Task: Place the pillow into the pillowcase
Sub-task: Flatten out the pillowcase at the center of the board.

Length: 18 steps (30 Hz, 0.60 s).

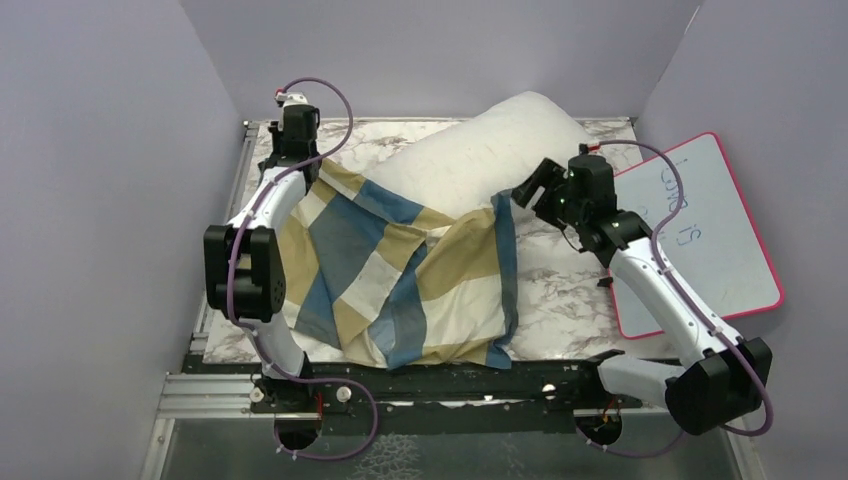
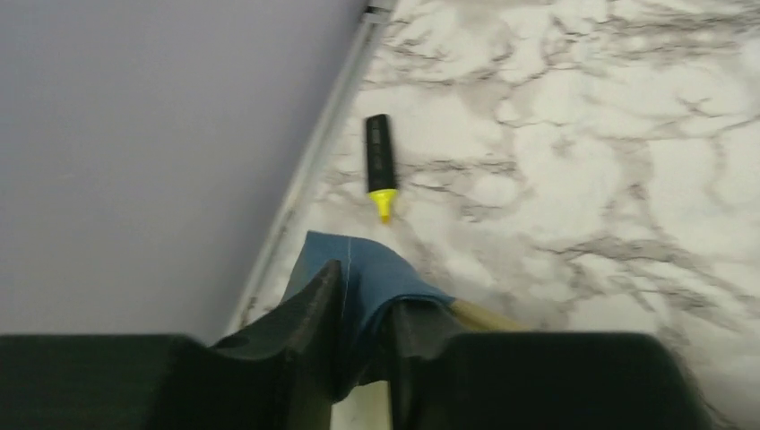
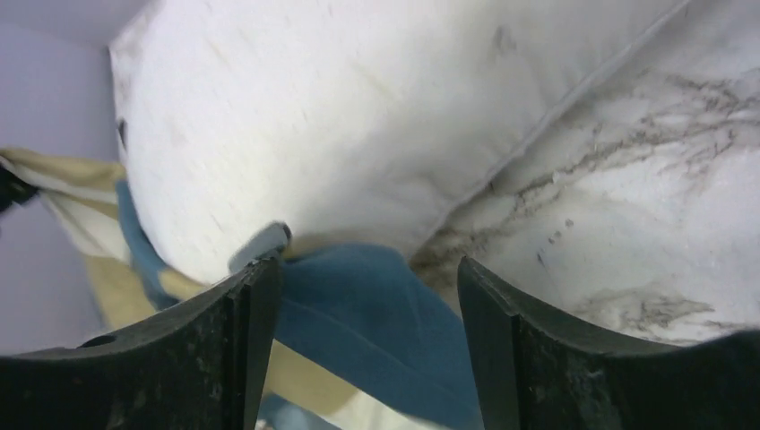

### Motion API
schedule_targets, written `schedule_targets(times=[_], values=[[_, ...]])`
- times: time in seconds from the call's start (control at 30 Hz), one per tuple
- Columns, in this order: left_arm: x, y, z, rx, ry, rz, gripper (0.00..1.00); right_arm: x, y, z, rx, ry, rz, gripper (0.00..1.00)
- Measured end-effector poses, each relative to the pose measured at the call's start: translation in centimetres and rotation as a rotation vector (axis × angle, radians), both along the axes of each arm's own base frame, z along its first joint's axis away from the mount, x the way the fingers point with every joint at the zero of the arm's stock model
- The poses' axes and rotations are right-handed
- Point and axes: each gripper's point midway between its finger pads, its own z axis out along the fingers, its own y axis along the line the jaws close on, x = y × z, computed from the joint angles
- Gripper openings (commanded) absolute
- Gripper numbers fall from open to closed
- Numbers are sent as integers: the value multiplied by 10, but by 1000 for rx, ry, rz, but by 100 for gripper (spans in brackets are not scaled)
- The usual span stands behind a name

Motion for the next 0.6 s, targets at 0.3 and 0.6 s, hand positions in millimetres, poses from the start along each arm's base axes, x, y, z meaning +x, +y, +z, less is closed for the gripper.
schedule_targets(times=[0.3, 0.6], values=[[49, -58, 45, -306, -147, -141, 86, 74, -11, 18, 184, 33, -411, 100], [2, -130, 68, -366, -143, -335, 99, 120, -25, -55, 69, 137, -596, 94]])
